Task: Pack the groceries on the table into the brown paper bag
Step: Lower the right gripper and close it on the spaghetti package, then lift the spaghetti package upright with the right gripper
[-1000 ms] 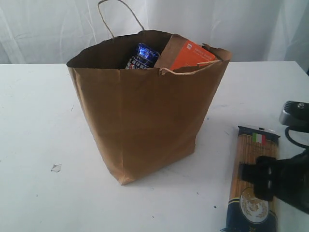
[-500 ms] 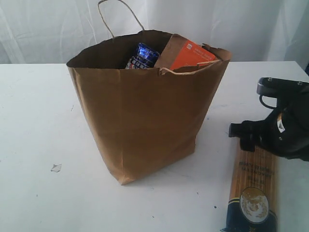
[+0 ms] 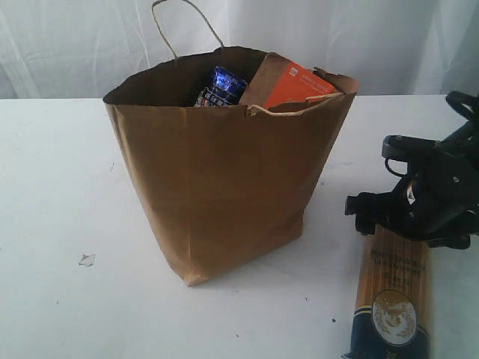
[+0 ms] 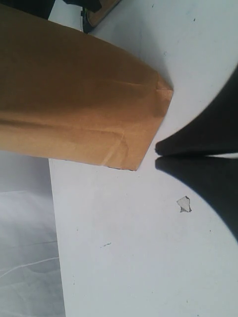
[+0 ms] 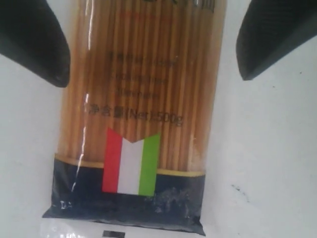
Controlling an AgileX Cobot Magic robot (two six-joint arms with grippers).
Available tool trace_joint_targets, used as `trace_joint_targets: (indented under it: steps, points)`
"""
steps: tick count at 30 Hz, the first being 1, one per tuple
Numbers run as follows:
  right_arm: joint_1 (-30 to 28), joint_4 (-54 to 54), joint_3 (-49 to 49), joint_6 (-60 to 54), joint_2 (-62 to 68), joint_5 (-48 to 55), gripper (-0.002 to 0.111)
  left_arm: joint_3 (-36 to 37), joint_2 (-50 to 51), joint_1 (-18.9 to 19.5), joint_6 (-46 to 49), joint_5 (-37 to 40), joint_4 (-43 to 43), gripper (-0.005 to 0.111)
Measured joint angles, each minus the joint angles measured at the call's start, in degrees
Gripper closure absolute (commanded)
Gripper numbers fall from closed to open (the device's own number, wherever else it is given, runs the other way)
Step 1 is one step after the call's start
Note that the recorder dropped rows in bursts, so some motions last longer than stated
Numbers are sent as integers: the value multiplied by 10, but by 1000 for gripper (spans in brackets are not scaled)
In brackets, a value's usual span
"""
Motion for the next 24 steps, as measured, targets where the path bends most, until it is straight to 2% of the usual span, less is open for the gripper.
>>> trace_joint_targets:
  steps: [21,24]
  points:
    - [-39,-4,-29,-41,75,-44,18,0,0,0,0,0,0,107]
    - [-39,2,-32,-44,81,-48,22,0,0,0,0,0,0,107]
